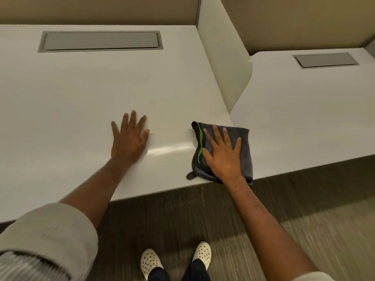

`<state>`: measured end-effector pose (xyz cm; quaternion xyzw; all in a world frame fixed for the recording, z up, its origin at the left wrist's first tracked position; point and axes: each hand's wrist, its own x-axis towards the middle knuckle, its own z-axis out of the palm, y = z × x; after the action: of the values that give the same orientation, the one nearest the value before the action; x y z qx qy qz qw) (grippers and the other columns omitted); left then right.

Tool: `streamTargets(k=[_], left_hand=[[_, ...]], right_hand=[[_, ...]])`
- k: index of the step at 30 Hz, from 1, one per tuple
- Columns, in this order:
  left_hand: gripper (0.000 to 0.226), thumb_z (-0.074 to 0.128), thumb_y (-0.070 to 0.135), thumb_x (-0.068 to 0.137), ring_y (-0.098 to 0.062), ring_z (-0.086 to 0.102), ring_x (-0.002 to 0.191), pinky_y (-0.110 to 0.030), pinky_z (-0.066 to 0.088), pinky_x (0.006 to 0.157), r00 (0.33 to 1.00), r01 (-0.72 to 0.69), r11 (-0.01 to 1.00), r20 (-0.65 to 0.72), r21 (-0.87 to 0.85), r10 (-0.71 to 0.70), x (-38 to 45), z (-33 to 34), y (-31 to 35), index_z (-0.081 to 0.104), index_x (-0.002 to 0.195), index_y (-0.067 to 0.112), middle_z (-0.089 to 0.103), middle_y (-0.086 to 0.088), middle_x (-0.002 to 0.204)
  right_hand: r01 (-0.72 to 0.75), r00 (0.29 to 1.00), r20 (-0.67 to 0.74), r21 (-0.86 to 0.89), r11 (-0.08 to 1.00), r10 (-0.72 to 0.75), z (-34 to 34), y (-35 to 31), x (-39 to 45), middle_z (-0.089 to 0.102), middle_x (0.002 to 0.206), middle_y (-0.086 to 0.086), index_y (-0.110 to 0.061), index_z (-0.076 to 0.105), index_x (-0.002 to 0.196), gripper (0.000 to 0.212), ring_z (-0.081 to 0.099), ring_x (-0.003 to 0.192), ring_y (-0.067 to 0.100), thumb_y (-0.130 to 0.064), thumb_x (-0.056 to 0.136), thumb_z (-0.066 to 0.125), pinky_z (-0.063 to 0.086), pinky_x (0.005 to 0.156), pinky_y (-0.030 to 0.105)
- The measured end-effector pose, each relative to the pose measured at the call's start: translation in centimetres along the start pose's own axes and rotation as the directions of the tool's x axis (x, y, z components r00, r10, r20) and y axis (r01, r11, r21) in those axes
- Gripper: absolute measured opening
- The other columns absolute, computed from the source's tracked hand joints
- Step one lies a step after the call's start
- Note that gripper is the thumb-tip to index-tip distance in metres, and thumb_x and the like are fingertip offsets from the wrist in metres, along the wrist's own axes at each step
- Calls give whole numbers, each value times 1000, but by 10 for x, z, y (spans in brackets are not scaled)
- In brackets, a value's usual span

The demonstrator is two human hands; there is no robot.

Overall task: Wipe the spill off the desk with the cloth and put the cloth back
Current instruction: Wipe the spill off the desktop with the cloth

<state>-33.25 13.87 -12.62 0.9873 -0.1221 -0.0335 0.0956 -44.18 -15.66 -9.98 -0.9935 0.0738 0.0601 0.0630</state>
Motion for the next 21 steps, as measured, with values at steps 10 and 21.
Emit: streamTargets(k=[10, 21], left_hand=[[68, 3, 53, 102, -31, 8, 157, -65, 6, 122, 1000, -1, 1000, 1, 14, 1, 2, -2, 0, 20, 161, 25, 13, -9, 170], [81, -11, 66, 92, -27, -5, 158, -62, -2, 123, 999, 8, 999, 31, -45, -7, 1, -9, 2, 12, 162, 32, 2, -6, 172]], right_hand=[[15, 993, -121, 30, 999, -11, 39, -104, -65, 14, 172, 3, -31, 23, 163, 74, 11, 159, 30, -62, 96, 36, 5, 117, 74], [9, 1000, -18, 50, 999, -8, 21, -127, 26, -4, 174, -4, -41, 4, 163, 74, -6, 160, 26, -70, 99, 26, -3, 115, 76]])
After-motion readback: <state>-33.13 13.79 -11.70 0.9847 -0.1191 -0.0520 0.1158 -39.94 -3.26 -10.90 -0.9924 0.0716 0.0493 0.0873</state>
